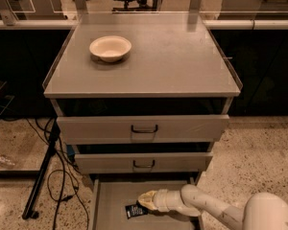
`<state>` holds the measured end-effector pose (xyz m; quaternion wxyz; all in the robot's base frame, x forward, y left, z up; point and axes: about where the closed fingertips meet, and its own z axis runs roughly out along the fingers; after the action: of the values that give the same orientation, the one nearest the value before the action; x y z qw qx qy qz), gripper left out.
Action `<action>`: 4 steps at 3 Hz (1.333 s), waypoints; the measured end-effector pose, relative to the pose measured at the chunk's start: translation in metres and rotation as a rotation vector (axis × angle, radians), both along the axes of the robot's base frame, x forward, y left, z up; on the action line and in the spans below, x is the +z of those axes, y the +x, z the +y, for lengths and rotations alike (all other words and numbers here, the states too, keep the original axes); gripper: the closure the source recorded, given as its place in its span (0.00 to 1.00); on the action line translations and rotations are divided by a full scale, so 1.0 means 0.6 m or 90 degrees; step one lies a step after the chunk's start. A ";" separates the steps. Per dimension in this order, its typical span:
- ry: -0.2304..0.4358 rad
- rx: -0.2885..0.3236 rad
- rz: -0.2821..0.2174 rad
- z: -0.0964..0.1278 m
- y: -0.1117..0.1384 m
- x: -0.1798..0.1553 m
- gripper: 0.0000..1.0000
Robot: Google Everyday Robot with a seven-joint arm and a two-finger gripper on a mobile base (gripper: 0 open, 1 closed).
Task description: Pick rxbar blueberry from bottom drawer and place on counter
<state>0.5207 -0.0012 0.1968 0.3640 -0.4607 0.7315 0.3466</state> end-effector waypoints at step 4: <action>-0.016 0.081 0.002 0.004 0.010 -0.015 0.13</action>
Offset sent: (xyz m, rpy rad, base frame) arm 0.0034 0.0009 -0.0130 0.0104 0.0084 0.1248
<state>0.5270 0.0012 0.1877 0.3343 -0.5098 0.7058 0.3608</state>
